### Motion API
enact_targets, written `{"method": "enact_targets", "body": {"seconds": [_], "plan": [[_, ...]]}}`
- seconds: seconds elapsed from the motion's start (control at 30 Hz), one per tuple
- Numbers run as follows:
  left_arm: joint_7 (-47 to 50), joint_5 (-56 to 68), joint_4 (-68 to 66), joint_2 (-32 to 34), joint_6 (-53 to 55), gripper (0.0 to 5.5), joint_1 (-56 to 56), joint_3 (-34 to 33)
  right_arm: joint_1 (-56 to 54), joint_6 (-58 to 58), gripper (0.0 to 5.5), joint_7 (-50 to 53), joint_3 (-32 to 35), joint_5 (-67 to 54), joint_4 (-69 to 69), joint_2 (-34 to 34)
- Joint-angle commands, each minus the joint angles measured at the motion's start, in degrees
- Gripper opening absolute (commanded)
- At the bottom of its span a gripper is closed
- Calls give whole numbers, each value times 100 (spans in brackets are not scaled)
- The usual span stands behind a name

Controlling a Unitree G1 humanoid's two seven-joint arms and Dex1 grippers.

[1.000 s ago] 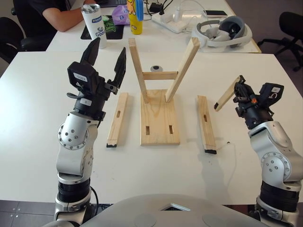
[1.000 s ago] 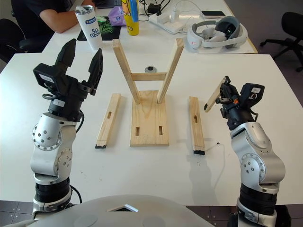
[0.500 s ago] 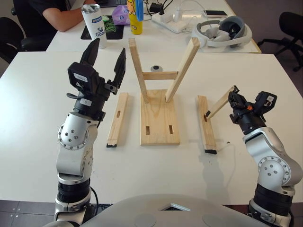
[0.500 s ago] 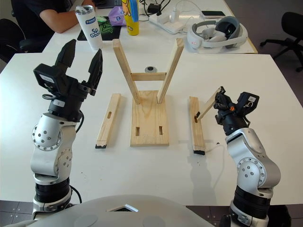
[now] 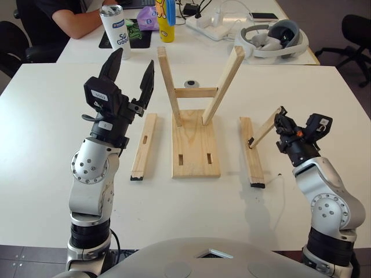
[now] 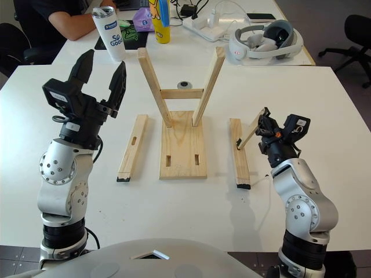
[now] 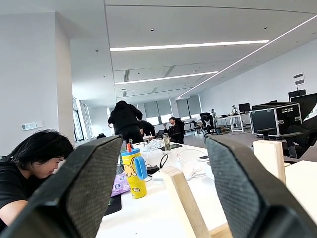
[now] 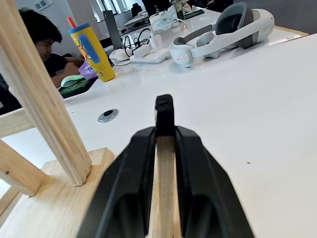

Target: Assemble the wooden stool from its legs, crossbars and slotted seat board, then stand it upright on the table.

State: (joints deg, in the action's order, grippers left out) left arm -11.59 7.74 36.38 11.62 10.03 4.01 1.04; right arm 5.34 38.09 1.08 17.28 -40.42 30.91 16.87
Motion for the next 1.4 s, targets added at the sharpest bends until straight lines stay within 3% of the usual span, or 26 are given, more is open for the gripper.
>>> {"method": "enact_targets", "body": {"seconds": [0.03, 0.4, 0.97, 1.0, 1.27, 1.4], "plan": [[-89, 53, -12, 76, 130, 309, 63, -21, 332, -891, 44, -619, -414, 701, -234, -36], [-346, 282, -80, 243, 318, 309, 232, -68, 1415, -2879, 44, -1606, -903, 1829, -1303, -279], [-263, 221, -56, 208, 316, 309, 197, -48, 1190, -2895, 44, -1772, -1129, 2170, -1594, -20], [-255, 217, -62, 204, 309, 309, 198, -48, 1154, -2883, 80, -1755, -1128, 2174, -1591, -11], [-141, 137, -15, 145, 236, 309, 84, -12, 857, -2718, 196, -1863, -981, 2046, -1528, 61], [-78, 44, -20, 85, 135, 309, -16, 34, 772, -2516, 196, -2061, -659, 1919, -1250, 411]]}}
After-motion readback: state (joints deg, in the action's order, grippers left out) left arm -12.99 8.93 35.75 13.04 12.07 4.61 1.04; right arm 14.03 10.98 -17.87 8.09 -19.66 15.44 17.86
